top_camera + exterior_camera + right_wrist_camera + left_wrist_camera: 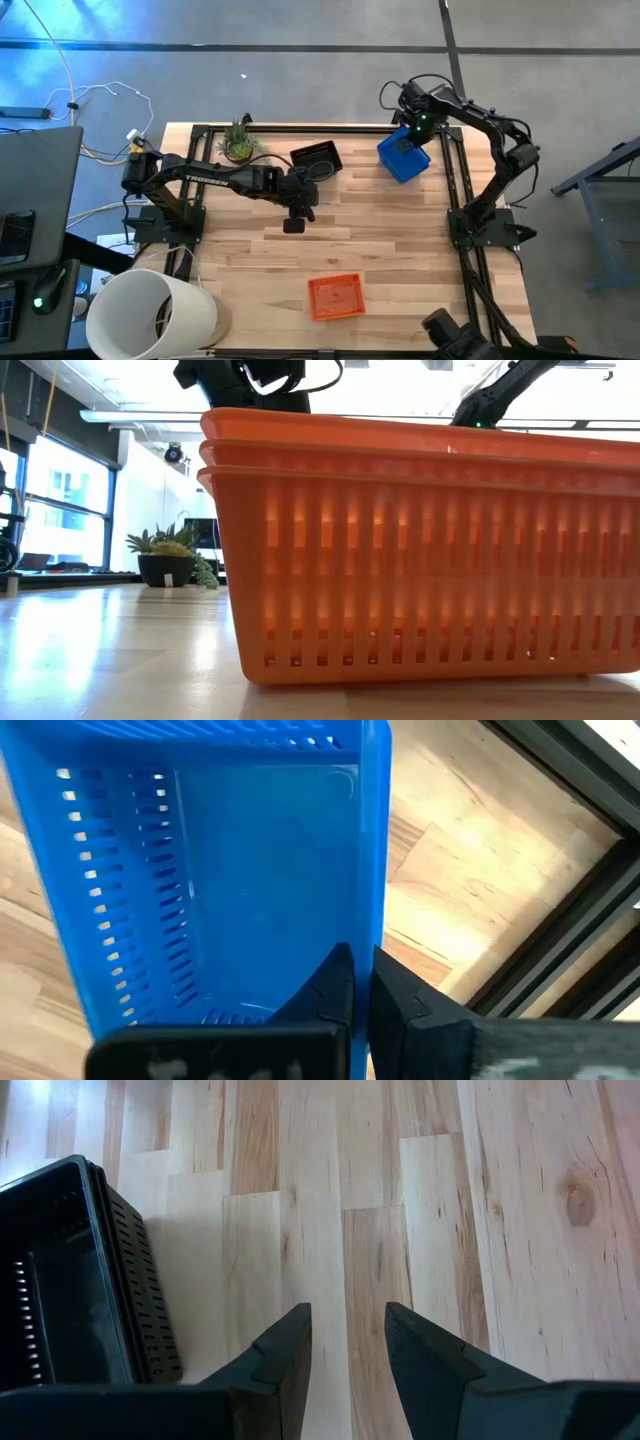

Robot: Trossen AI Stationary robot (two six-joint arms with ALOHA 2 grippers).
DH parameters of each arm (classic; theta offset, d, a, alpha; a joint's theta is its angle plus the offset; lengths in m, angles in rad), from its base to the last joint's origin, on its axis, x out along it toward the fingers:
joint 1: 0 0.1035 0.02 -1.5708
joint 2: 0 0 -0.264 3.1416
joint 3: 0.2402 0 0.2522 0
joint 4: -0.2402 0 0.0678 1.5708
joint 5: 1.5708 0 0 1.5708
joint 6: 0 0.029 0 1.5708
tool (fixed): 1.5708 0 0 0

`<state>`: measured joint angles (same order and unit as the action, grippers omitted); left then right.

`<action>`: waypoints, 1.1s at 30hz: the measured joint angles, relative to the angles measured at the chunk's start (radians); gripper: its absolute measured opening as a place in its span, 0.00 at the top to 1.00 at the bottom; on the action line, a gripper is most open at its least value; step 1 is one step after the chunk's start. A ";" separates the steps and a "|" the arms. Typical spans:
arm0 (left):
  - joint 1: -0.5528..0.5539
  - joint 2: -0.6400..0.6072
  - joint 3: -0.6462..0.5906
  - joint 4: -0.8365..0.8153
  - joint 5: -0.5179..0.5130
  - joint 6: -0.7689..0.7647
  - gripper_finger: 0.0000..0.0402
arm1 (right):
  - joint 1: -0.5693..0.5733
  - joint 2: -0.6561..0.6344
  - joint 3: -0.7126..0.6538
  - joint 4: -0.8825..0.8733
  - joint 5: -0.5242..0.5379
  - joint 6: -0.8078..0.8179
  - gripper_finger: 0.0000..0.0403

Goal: Stack baskets by color
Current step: Stack the bottom blue basket on top of the top blue basket

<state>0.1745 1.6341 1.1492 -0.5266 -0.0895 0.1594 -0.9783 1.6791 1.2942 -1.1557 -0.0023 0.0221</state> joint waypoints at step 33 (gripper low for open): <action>0.000 0.000 0.000 0.000 0.000 0.000 0.71 | -0.030 0.004 0.000 -0.017 -0.086 0.026 1.00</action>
<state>0.1745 1.6341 1.1492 -0.5270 -0.0895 0.1596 -1.0080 1.6835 1.2942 -1.1731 -0.0881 0.0483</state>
